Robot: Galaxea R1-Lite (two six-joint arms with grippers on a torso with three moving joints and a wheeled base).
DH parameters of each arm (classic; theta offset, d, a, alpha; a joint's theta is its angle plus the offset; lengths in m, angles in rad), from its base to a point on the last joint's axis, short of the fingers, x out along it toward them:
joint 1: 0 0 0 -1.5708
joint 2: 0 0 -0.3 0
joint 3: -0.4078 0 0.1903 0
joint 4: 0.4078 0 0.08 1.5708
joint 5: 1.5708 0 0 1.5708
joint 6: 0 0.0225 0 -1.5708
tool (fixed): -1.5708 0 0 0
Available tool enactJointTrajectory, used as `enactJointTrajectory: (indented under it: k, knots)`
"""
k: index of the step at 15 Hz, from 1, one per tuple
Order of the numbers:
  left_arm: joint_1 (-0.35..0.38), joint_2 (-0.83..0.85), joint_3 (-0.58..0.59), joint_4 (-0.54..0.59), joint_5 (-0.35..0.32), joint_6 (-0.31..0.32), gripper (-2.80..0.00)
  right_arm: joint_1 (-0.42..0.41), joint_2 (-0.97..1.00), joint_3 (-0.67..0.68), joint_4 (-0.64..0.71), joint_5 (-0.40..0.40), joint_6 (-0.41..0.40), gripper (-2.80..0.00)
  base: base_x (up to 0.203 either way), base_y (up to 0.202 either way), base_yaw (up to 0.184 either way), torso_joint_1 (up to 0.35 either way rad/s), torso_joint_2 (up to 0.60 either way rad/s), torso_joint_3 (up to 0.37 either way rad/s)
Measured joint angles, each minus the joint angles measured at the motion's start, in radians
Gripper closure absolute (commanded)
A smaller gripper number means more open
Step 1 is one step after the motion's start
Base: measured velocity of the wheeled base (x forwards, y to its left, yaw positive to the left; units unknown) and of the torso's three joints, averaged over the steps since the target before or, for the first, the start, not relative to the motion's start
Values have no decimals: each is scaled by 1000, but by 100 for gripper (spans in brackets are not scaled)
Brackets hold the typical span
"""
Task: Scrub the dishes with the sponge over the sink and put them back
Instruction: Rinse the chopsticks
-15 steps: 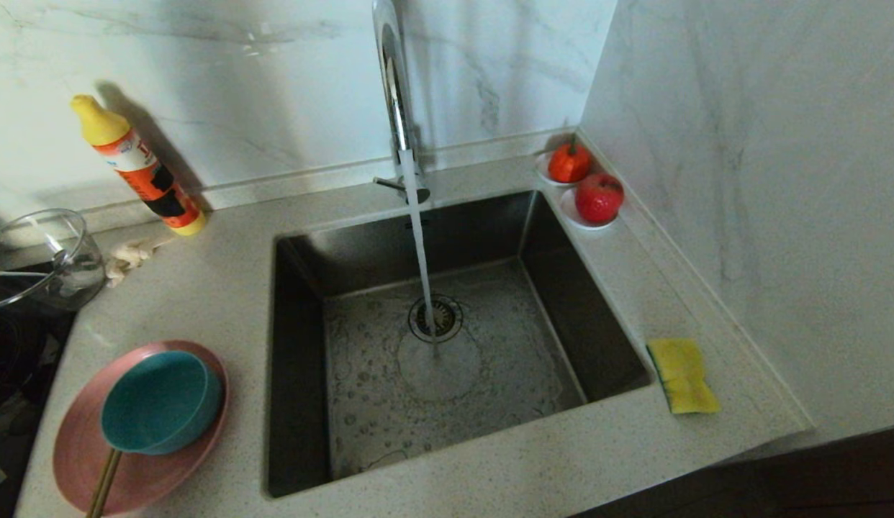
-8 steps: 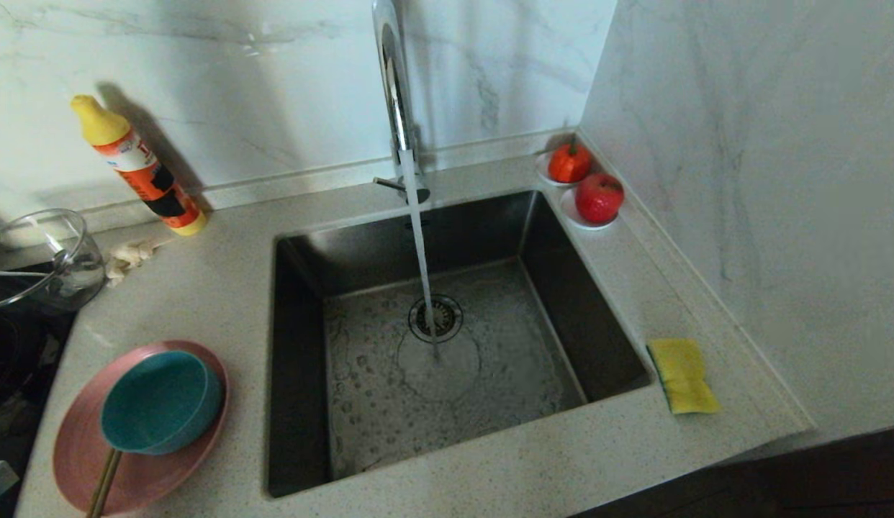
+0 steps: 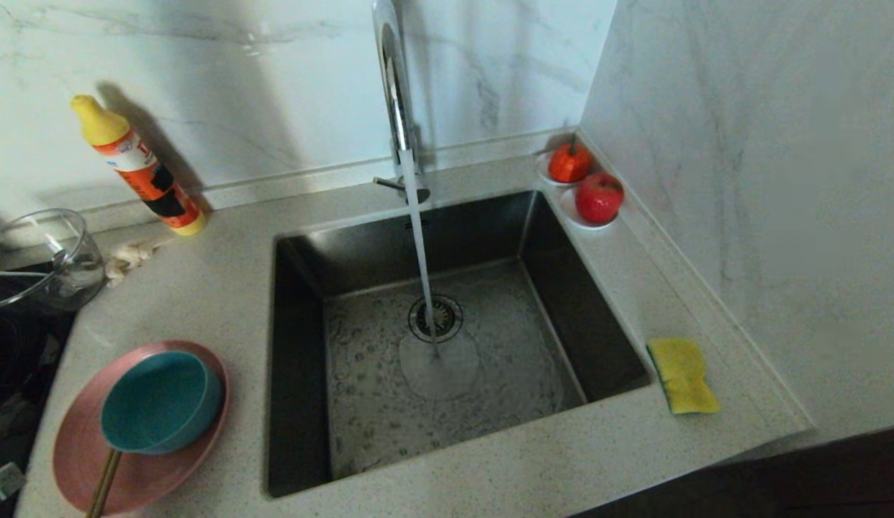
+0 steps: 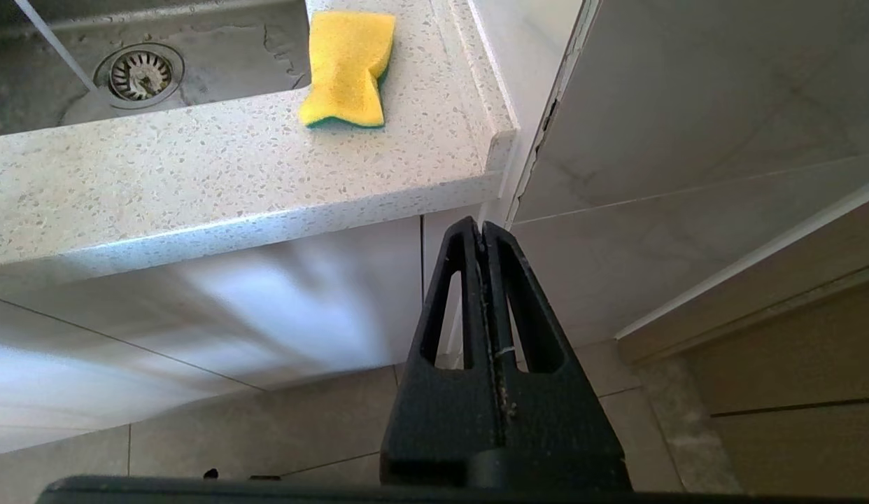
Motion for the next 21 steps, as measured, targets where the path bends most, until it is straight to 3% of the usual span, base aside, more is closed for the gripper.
enactJointTrajectory:
  k: [10,16,21]
  knots:
    - [-1,63,-12,-13,-1,-18,-280,0,0,0,0,0,0,0,0,0,0,0,0,0]
    - [-1,107,-49,-62,-3,-61,-280,0,0,0,0,0,0,0,0,0,0,0,0,0]
    - [-1,132,-100,-66,-38,-83,-280,0,0,-1,0,0,0,0,0,0,0,0,0,0]
